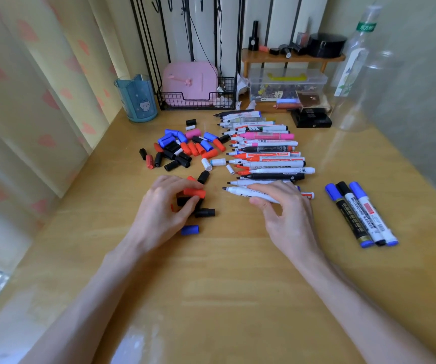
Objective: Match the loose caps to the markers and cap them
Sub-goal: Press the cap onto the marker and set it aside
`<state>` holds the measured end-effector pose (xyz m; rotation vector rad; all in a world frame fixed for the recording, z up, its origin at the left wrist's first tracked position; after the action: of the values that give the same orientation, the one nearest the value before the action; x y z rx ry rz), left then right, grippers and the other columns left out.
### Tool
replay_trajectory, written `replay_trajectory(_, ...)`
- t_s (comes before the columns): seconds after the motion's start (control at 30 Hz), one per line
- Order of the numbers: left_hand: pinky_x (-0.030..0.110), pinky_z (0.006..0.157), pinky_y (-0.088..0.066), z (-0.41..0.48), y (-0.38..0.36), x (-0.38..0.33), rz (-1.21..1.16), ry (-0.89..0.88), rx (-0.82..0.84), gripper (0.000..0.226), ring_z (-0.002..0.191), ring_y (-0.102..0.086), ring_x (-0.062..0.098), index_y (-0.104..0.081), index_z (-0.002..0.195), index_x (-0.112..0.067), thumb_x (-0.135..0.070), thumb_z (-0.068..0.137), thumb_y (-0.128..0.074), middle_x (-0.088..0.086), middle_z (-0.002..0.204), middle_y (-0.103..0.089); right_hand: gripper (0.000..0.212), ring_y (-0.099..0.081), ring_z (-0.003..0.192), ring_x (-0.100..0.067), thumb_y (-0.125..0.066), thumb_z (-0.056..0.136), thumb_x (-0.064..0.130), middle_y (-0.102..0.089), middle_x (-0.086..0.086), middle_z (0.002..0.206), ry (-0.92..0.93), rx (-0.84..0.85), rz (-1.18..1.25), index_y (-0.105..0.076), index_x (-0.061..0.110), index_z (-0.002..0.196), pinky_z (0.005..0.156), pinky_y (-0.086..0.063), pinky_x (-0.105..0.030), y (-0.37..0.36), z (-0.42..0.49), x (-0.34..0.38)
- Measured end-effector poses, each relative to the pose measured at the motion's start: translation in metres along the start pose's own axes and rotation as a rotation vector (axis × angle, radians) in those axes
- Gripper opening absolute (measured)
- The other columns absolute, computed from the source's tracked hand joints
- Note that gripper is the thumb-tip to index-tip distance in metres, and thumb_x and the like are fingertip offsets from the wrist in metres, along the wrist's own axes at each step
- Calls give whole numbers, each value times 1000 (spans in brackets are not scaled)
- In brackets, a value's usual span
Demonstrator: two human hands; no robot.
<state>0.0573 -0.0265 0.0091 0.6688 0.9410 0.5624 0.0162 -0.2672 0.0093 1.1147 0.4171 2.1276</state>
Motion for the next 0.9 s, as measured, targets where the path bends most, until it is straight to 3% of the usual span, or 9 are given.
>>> replay_trajectory(0.2, 31, 100, -47, 2, 2, 4, 27, 2, -16, 22, 110, -56, 8, -75, 118, -27, -23, 96, -72, -14, 110, -71, 25, -63, 100, -8, -78, 91, 8, -73, 12, 102, -15, 15, 8, -78, 18, 113, 92, -45, -17, 0, 1, 1)
replay_trajectory(0.33, 31, 98, -45, 4, 12, 13, 8, 66, -71, 18, 113, -58, 12, -75, 115, -26, -26, 98, -70, -13, 113, -72, 26, -61, 101, -5, -77, 91, 6, -72, 15, 101, -24, 16, 25, -78, 19, 114, 93, -43, -12, 1, 1, 1)
replay_trajectory(0.57, 42, 89, -53, 18, 32, 59, 28, 240, -200, 22, 106, -63, 14, -75, 116, -24, -17, 99, -63, -10, 114, -72, 28, -62, 101, -3, -78, 90, 4, -71, 17, 100, -24, 5, 56, -78, 19, 113, 92, -48, -21, 1, 3, 1)
replay_trajectory(0.77, 45, 89, -56, 66, 28, 100, 116, 355, -186, 26, 104, -66, 27, -73, 119, -22, -17, 95, -64, 2, 108, -72, 30, -64, 103, -6, -78, 91, 6, -72, 16, 101, -41, 13, 57, -78, 23, 116, 94, -47, -21, -4, 3, -2)
replay_trajectory(0.9, 47, 92, -54, 107, 18, 122, 230, 422, -154, 31, 112, -63, 35, -71, 125, -22, -28, 95, -68, 5, 119, -72, 32, -63, 96, -9, -77, 91, 4, -70, 17, 95, -67, 12, 62, -78, 24, 117, 88, -46, -19, -8, 6, -7)
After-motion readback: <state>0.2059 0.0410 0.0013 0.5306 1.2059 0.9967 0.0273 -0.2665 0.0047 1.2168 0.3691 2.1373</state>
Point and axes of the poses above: each hand's wrist, its own z-axis towards the middle knuckle, its own y-axis out of the back of the hand, x = y × z, the point moved 7 cm from there along z, towards the middle knuckle
